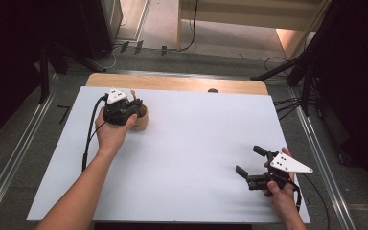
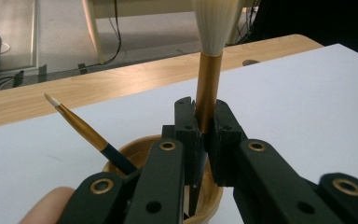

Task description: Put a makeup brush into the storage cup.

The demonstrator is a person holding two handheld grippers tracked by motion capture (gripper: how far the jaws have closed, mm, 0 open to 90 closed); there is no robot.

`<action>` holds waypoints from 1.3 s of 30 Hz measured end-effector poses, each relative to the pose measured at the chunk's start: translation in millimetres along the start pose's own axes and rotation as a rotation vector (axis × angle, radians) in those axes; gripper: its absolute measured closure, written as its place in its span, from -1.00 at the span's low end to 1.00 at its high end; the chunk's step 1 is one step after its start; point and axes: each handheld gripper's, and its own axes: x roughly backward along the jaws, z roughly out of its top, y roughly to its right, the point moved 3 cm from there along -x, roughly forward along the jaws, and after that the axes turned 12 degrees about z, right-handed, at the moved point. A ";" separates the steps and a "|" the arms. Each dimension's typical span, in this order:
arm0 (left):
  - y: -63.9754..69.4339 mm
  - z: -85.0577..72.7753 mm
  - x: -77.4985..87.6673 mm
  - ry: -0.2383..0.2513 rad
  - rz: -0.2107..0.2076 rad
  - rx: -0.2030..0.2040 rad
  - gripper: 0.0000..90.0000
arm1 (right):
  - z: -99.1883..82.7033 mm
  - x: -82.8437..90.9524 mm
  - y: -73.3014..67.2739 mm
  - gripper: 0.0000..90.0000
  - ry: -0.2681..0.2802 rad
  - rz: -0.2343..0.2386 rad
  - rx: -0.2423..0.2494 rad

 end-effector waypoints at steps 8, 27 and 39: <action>0.4 5.9 10.2 0.035 -0.064 0.024 -0.79 | -0.3 0.4 0.7 -1.00 0.001 0.000 -0.005; -10.7 -1.6 32.2 0.073 -0.022 0.020 -1.00 | -0.3 -0.8 0.6 -1.00 0.001 0.003 -0.009; -16.1 -15.0 50.8 0.092 -0.025 0.047 -1.00 | -1.9 -2.2 0.1 -1.00 -0.006 0.003 -0.014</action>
